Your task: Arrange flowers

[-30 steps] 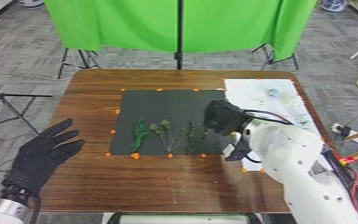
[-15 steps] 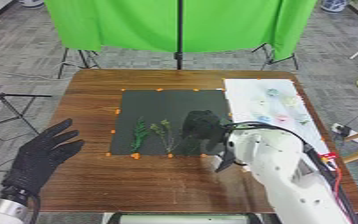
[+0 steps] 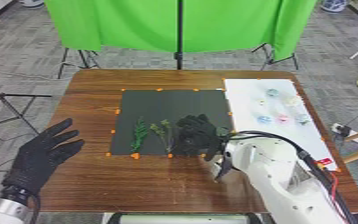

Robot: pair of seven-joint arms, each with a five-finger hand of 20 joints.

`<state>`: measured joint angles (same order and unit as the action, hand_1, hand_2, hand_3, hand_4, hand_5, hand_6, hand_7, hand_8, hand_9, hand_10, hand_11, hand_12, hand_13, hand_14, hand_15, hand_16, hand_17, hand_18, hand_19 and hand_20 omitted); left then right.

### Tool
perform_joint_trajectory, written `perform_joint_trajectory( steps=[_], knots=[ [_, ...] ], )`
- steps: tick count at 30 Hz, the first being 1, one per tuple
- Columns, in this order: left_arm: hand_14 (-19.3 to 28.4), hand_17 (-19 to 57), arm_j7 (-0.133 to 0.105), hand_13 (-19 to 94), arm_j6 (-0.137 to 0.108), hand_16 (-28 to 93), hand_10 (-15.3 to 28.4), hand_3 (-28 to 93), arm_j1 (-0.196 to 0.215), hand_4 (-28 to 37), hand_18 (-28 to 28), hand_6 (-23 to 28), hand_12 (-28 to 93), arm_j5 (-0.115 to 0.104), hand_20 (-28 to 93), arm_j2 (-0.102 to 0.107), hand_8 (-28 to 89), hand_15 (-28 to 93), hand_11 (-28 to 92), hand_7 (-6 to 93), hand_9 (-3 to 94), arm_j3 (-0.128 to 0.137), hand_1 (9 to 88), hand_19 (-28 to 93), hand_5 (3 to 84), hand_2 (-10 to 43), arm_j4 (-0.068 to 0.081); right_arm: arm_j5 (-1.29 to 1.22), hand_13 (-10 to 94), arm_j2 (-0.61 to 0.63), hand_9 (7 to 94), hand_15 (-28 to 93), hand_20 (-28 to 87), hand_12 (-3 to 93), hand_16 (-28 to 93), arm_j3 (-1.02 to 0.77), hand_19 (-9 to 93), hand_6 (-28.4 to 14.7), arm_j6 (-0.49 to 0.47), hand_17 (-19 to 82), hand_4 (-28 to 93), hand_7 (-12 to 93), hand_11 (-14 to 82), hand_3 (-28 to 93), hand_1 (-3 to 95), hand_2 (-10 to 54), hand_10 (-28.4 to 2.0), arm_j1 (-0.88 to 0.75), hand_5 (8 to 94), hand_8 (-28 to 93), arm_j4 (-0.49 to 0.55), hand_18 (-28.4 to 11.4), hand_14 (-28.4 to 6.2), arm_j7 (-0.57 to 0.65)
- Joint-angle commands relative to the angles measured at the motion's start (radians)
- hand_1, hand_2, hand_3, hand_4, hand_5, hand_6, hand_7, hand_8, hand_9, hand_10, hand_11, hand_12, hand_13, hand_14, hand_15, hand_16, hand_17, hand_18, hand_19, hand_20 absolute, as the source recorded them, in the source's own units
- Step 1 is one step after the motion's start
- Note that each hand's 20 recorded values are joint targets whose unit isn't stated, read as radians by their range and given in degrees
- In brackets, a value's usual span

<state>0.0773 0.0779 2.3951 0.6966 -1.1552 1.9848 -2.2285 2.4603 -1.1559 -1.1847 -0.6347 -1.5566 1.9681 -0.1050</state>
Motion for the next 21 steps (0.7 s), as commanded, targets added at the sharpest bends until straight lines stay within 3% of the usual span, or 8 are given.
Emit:
perform_joint_trajectory(
  steps=[1, 21],
  knots=[
    [15.9, -7.1, 0.008, 27, -0.002, -3, 12.8, 71, 0.01, -26.2, 23.7, 1.8, 14, 0.002, 10, -0.008, -12, 47, 31, 25.0, 29.3, -0.001, 26.0, 54, 33.6, -0.5, 0.007, 0.066, 9, 0.025, 20.4, 5, 33, 25.5, 45, 0.007, 52, -1.6, 0.012, -17, -14, 19, 5.0, 93, 6.3, 30.3, -9.0, -0.013, 61.2, -16, -0.03, -19.7, -9.7, -0.044],
    [15.9, -7.1, 0.0, 27, -0.003, -2, 12.8, 71, 0.015, -26.1, 23.5, 1.8, 14, 0.003, 10, -0.008, -12, 47, 31, 25.1, 29.2, -0.003, 26.1, 54, 33.6, -0.5, 0.007, 0.123, 11, 0.133, 23.0, 3, 33, 24.5, 48, -0.002, 52, -1.3, 0.013, -17, -14, 21, 6.3, 93, 5.6, 31.0, -7.7, 0.021, 63.6, -17, -0.043, -19.3, -9.5, -0.104]
  ],
)
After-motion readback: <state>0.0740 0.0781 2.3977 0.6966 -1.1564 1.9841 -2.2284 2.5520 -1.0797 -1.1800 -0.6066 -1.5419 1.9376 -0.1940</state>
